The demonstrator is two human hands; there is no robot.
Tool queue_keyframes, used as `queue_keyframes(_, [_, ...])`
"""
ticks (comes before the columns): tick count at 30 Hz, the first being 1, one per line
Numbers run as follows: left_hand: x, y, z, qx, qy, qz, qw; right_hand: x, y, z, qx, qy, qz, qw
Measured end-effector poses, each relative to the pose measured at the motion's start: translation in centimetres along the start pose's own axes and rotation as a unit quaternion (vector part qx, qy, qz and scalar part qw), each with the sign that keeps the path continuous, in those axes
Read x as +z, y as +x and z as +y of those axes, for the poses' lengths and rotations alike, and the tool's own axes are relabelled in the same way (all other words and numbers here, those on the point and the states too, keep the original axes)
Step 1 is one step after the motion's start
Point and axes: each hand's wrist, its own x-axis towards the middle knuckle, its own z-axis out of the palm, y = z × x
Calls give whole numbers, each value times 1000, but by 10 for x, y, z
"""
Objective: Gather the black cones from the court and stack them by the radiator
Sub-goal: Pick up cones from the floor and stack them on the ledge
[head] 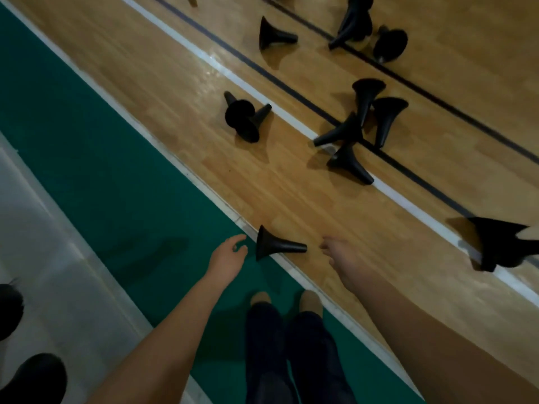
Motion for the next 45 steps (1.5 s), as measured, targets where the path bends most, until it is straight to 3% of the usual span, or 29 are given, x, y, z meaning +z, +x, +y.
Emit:
queue_keyframes(5, [51,96,-23,-24,-4,-6,1000,13,106,29,11,26,7,1000])
queue_keyframes(15, [161,293,-144,-55,144,-20,988,62,337,124,87,14,22,996])
queue_keyframes(22, [209,365,-184,-9,175,-10,985,82,444,166,117,-24,1,993])
queue_keyframes(25, [213,373,-189,-6,141,3,990,85,461,170,124,3,2,992])
queue_keyframes(33, [151,331,-139,-24,18,26,999,72,395,120,112,19,2,994])
queue_keyframes(45, [-18,156,45,15,-95,36,995,6,147,-63,7,126,78,989])
